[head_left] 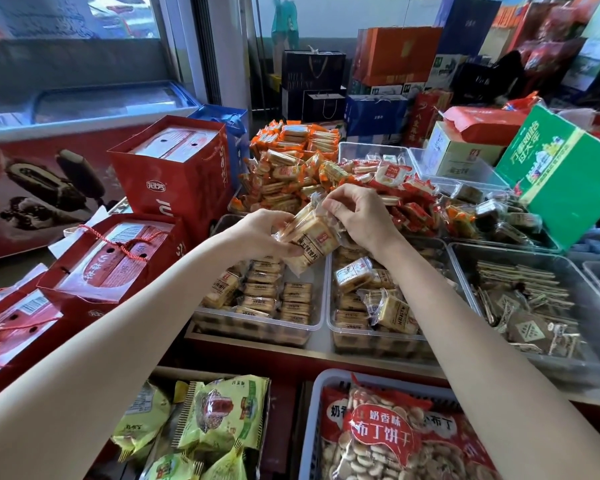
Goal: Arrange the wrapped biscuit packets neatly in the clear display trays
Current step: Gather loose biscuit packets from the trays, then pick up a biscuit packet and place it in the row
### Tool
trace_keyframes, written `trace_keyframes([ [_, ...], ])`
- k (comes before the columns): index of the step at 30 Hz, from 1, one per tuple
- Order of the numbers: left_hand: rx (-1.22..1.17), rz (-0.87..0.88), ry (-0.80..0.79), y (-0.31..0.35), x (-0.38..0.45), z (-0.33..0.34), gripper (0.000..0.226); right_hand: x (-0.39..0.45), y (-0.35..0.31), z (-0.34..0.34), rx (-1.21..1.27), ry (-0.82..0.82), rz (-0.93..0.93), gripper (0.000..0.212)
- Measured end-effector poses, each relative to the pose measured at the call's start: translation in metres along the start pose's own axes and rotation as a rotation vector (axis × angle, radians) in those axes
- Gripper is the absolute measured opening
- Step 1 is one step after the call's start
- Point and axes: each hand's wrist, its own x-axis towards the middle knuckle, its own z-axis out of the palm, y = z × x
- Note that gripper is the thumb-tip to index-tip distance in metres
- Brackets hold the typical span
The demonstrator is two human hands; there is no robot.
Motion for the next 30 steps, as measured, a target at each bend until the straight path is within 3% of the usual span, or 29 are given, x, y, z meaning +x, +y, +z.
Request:
trace_keyframes([
  [2,-0.030,-0.007,-0.016,0.001,0.000,-0.006,0.061,-0.001,-0.002,-0.001,-0.007,-0.015,-0.011,0.014],
  [6,-0.150,-0.035,-0.044,-0.006,-0.002,-0.017,0.050,-0.003,-0.001,-0.014,-0.046,-0.298,-0.036,0.018],
  [8,-0.200,-0.043,-0.052,-0.010,-0.001,-0.020,0.053,-0.003,0.002,-0.019,-0.067,-0.359,-0.029,0.021],
  [12,-0.226,-0.072,-0.096,-0.016,0.001,-0.020,0.061,-0.005,0.007,-0.016,-0.047,-0.340,0.023,0.011],
  [16,-0.327,-0.095,-0.153,-0.025,0.004,-0.014,0.052,-0.007,0.013,-0.011,0.180,-0.335,0.178,0.006],
  [21,-0.358,-0.120,-0.155,-0.039,0.014,-0.004,0.053,-0.008,0.028,0.001,0.293,-0.283,0.314,0.011],
  [23,-0.259,-0.131,-0.108,-0.046,0.019,0.000,0.056,-0.003,0.032,0.006,0.090,-0.277,0.260,0.015],
  [27,0.175,-0.107,-0.041,-0.058,0.035,0.008,0.071,0.014,0.031,0.029,-0.316,-0.465,0.016,0.068],
  [30,0.221,-0.061,-0.017,-0.065,0.054,0.020,0.075,0.025,0.042,0.067,-0.486,-0.595,-0.041,0.065],
])
